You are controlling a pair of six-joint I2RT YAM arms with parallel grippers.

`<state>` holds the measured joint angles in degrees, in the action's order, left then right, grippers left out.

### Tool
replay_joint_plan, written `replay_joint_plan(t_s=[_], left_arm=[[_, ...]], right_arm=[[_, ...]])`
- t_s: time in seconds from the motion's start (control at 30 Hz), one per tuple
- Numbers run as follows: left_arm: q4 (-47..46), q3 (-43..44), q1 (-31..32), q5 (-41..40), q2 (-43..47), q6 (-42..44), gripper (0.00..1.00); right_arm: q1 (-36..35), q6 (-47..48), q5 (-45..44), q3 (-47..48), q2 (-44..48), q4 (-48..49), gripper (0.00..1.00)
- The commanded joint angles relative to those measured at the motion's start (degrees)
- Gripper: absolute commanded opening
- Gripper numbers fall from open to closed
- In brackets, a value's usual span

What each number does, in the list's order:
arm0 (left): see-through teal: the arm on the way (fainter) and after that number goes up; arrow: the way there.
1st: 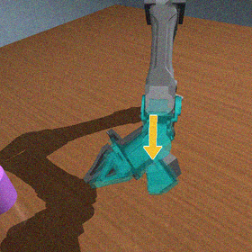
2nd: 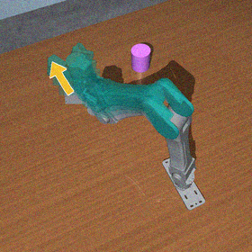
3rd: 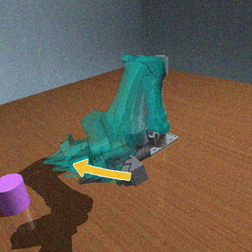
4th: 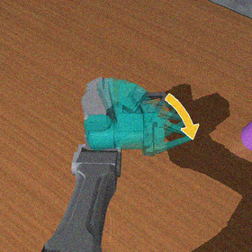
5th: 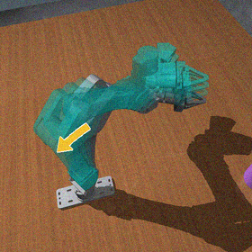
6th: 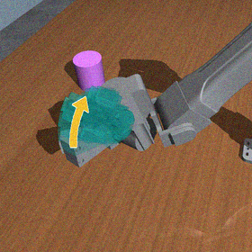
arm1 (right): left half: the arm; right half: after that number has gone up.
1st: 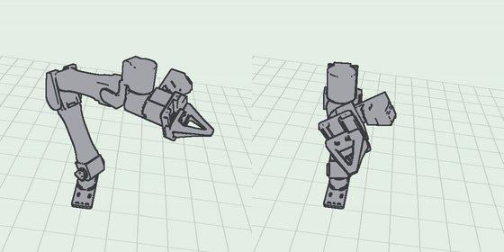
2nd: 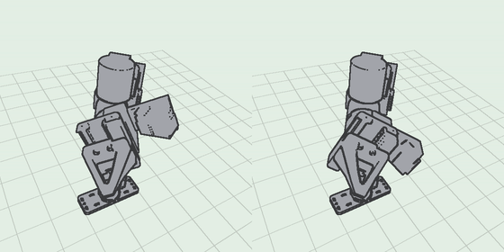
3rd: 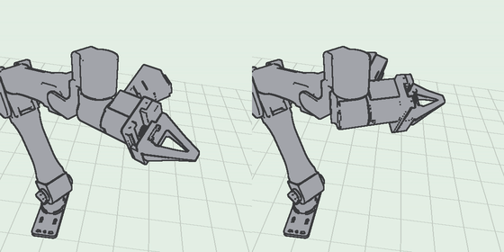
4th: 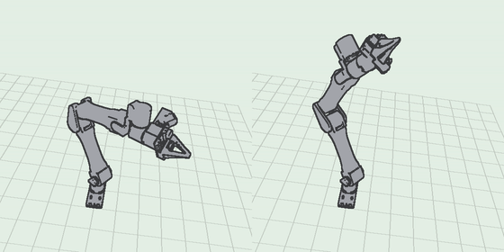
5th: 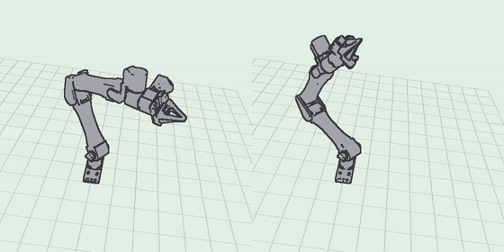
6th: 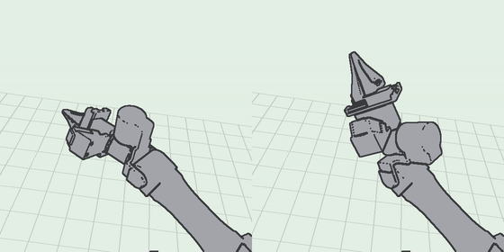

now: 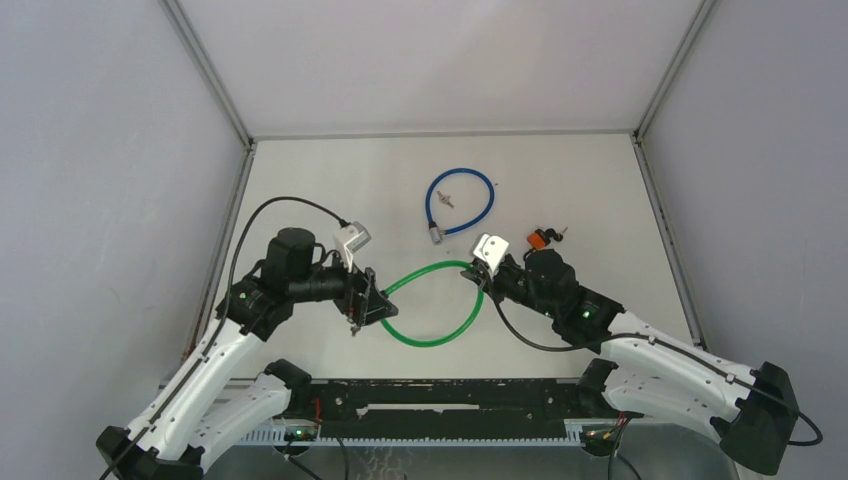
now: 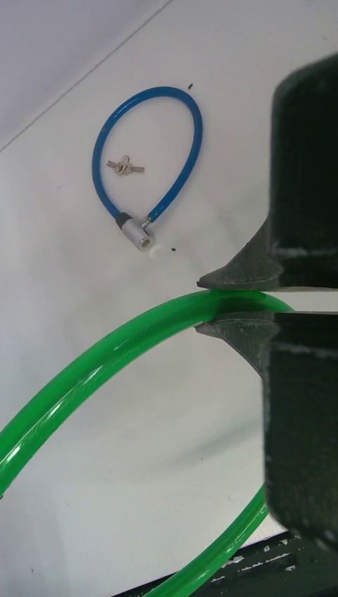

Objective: Lock with the key
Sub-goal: Lock the lock.

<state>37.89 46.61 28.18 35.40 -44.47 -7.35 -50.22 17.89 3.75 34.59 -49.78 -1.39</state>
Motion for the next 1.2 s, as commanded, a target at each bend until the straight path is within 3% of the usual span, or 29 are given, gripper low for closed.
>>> replay_joint_plan(t_s=[0.0,0.23,0.67,0.73,0.83,0.97,1.17], left_arm=[[-0.9,3.9,-0.4,2.0,0.3,0.5,0.91],[0.9,5.1,-0.4,1.6,-0.8,1.0,0.74],[3.6,6.2,-0.4,1.9,-1.2,2.1,0.69],[3.7,6.2,-0.4,1.5,-0.9,2.0,0.62],[3.9,6.0,-0.4,1.2,-0.6,2.1,0.63],[4.0,5.7,-0.4,1.2,-1.0,2.2,0.74],[3.4,5.2,-0.4,1.7,-1.8,2.2,0.77]], right_arm=[[0.0,-0.7,2.3,3.0,0.4,3.1,0.0],[0.0,-0.8,2.2,3.0,0.2,2.7,0.0],[0.2,-0.8,2.2,3.0,-0.3,2.4,0.0],[0.3,-0.8,2.4,3.0,-0.4,2.4,0.0],[0.2,-0.8,2.4,3.0,-0.5,2.4,0.0],[0.3,-0.8,2.4,3.0,-0.4,2.4,0.0],[0.3,-0.8,2.7,3.0,-0.2,2.4,0.0]])
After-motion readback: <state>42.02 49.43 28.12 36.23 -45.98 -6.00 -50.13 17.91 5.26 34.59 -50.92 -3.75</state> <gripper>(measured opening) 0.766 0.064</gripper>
